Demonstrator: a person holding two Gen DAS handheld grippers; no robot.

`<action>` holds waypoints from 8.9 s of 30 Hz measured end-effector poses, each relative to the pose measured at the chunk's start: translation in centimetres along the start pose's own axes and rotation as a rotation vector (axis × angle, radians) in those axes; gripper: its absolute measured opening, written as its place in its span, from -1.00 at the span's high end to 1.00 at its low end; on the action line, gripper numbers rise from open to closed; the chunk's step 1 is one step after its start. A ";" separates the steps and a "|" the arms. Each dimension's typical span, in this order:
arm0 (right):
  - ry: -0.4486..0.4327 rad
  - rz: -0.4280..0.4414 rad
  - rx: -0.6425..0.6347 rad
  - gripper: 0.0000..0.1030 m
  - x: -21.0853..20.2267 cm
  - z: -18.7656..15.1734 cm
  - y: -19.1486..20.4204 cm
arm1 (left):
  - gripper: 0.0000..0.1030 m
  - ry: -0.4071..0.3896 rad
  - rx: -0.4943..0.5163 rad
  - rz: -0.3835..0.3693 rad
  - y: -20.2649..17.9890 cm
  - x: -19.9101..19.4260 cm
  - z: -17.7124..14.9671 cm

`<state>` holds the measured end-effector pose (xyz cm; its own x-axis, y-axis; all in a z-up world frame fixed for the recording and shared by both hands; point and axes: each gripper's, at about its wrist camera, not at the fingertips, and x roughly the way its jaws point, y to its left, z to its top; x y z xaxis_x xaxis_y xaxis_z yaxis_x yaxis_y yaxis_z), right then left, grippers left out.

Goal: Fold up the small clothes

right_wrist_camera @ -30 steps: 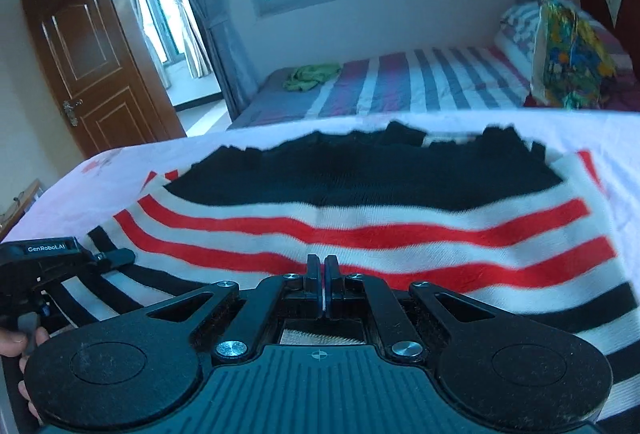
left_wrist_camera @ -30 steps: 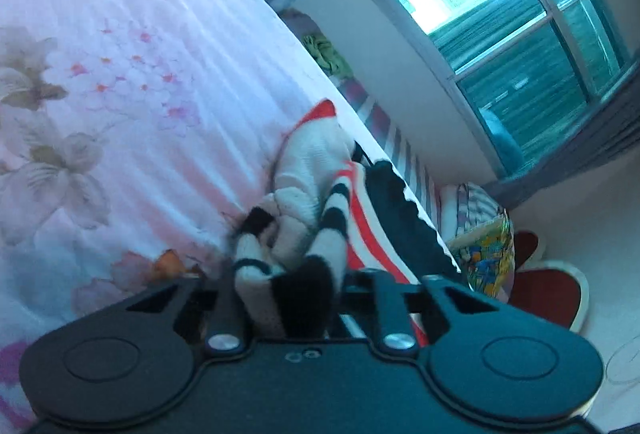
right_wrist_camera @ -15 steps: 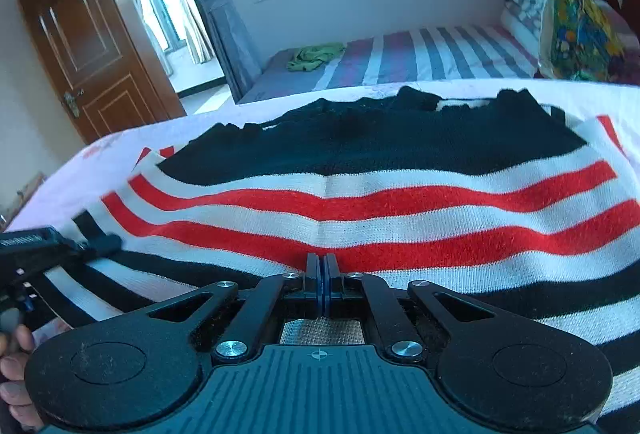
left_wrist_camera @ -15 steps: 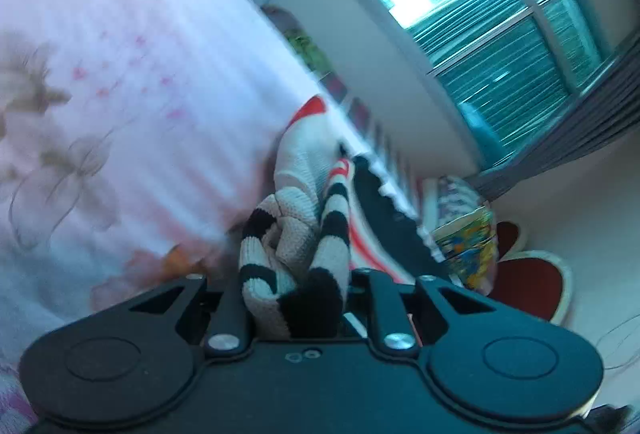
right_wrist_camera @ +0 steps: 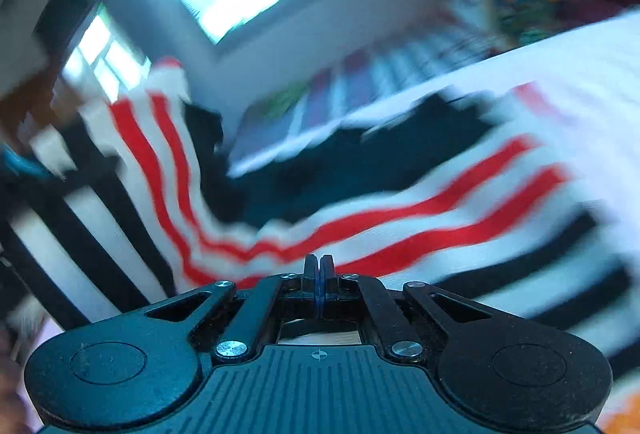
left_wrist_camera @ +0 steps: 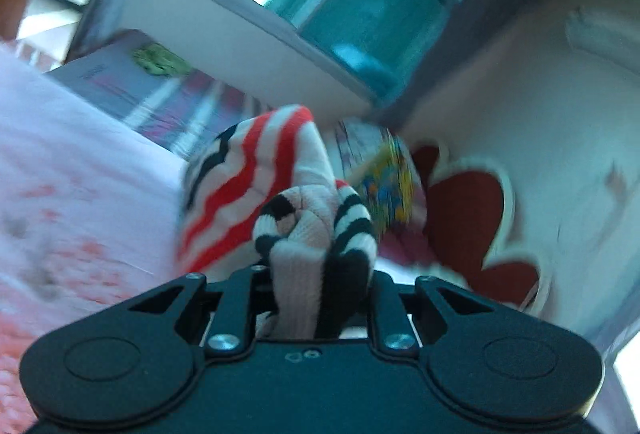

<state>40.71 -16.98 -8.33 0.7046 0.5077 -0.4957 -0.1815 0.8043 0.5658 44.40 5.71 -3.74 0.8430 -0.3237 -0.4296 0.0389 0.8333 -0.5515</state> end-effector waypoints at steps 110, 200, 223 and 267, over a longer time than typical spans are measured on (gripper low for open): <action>0.028 -0.182 -0.498 0.78 -10.9 0.0 -4.4 | -0.49 0.216 0.406 0.177 -1.3 2.8 -5.5; 0.281 0.139 -0.003 -0.19 -3.6 7.2 -13.5 | -0.66 0.486 0.141 -0.135 3.5 10.7 -4.3; 0.113 0.086 -0.224 0.32 -3.8 4.7 -7.7 | -0.02 0.434 0.295 -0.103 1.2 8.9 -4.1; 0.222 0.176 -0.110 0.09 3.6 -13.4 19.1 | -0.54 0.296 0.018 0.021 26.1 -16.9 0.3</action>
<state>30.62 4.31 -8.16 0.4910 0.6876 -0.5349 -0.3694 0.7204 0.5870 31.29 33.04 -10.68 0.6509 -0.4209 -0.6317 0.0353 0.8481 -0.5287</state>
